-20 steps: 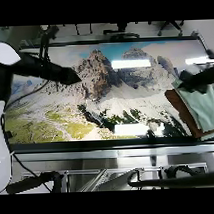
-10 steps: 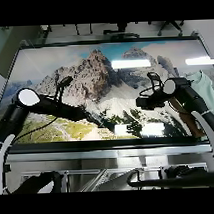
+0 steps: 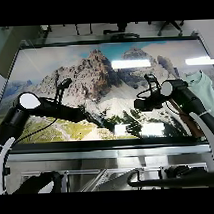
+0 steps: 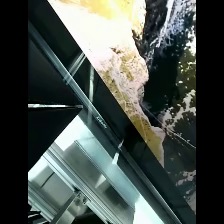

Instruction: Fold the shirts.

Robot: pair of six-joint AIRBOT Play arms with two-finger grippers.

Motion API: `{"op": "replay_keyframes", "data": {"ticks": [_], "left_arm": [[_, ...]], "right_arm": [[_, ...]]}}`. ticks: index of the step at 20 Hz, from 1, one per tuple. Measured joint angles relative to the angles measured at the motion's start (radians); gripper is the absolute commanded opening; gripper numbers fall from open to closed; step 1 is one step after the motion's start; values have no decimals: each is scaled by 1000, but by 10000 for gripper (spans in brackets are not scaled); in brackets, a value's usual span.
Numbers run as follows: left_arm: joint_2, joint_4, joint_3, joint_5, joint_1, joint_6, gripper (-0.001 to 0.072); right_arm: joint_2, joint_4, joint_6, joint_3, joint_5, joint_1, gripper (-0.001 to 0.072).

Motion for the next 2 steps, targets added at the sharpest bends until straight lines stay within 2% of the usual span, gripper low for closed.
{"op": "replay_keyframes", "data": {"ticks": [2], "left_arm": [[0,0,-1,3,0,0,15]], "right_arm": [[0,0,0,0,-1,0,25]]}}
